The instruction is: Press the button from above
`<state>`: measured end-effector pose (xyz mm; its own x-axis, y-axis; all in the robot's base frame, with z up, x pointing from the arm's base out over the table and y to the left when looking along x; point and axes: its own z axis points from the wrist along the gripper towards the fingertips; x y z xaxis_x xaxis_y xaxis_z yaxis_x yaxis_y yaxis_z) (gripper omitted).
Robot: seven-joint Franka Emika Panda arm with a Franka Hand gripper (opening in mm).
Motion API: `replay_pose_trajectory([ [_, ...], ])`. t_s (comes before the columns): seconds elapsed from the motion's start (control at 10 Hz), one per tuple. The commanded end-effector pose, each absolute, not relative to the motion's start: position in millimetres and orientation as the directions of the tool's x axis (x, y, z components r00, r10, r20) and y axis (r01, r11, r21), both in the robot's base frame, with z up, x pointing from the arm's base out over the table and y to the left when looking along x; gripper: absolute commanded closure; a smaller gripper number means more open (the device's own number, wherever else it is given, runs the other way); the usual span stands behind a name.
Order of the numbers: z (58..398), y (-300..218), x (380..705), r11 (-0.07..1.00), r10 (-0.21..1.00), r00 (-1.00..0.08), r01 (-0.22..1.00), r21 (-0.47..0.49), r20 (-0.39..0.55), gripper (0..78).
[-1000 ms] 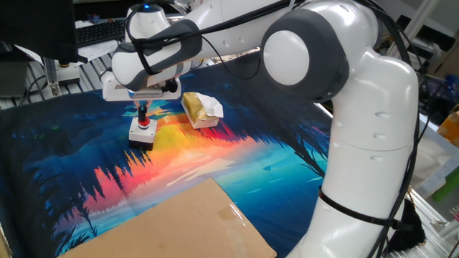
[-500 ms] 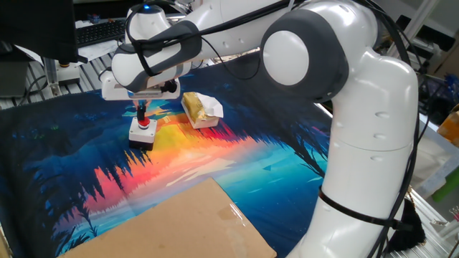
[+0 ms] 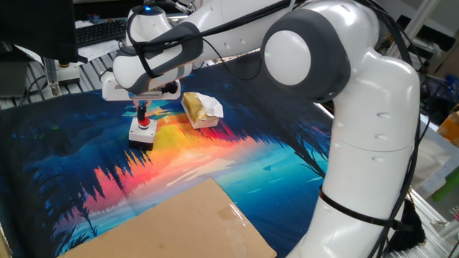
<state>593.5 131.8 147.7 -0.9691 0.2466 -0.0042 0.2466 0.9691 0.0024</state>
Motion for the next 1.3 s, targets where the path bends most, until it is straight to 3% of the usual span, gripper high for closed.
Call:
replay_pose_trajectory([
  [0.1, 128.6, 121.7, 564.0, 0.973, 0.231, -0.972, 0.23, -0.032, 0.033, 77.6],
  [1.3, 85.1, 117.3, 570.2, 0.973, 0.231, -0.973, 0.23, -0.025, 0.012, 77.6],
])
